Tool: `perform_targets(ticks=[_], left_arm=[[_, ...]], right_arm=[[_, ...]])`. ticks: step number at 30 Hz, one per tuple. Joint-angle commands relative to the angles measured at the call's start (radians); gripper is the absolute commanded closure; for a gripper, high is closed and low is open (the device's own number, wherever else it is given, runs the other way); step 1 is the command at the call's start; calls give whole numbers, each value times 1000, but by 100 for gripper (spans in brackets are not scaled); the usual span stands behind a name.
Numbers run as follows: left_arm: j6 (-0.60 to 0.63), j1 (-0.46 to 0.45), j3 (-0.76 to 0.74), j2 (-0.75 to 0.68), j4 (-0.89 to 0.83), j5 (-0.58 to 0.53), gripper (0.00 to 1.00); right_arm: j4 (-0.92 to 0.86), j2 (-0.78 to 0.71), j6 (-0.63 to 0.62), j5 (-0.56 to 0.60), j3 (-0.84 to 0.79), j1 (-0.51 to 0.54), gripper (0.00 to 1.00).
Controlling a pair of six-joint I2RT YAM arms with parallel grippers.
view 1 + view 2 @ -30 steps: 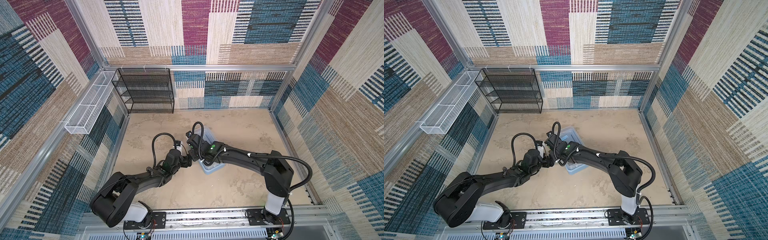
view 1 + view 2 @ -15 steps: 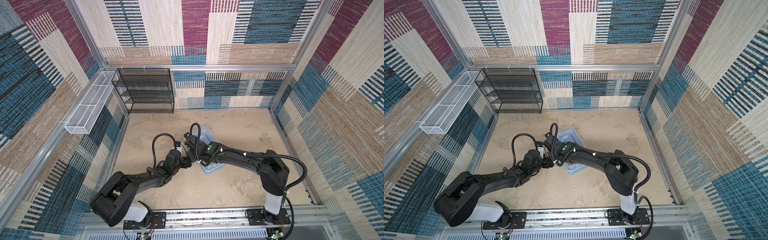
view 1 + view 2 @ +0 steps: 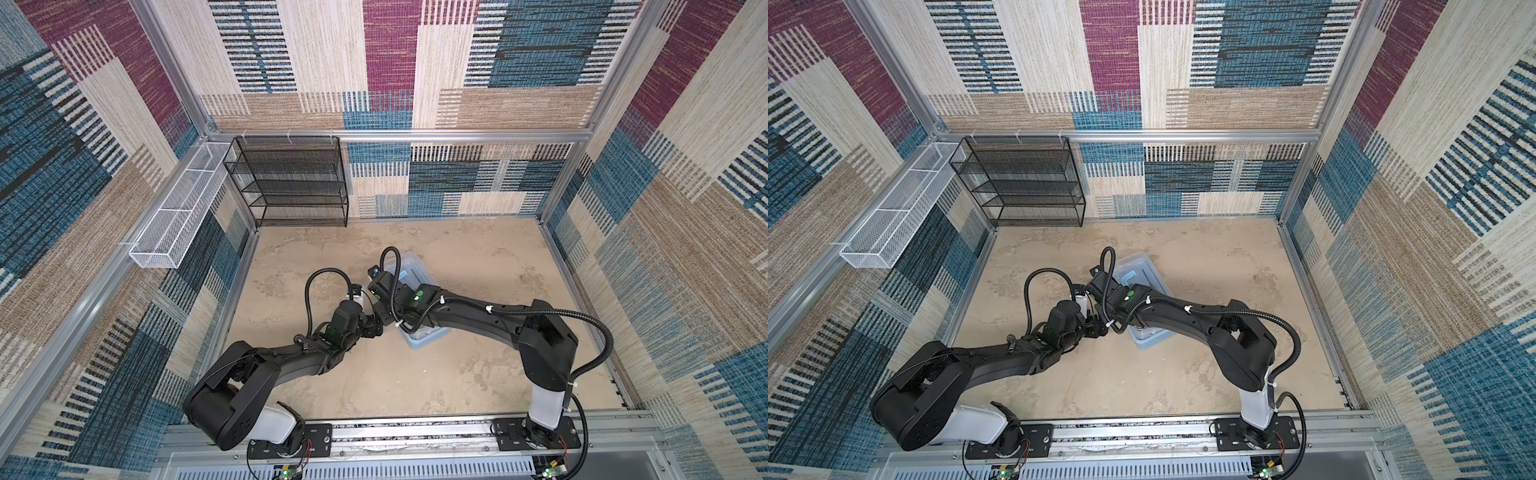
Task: Pack the tool kit
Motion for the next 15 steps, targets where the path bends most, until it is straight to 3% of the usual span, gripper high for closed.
perform_targets(ticks=[1,15], left_arm=[[-16,1,-1,3,30,3,16],[-21,1,8,18,40,11,16]], right_arm=[[-40,3,12,39,-1,0,89],[-62,17,21,67,1,-1,89]])
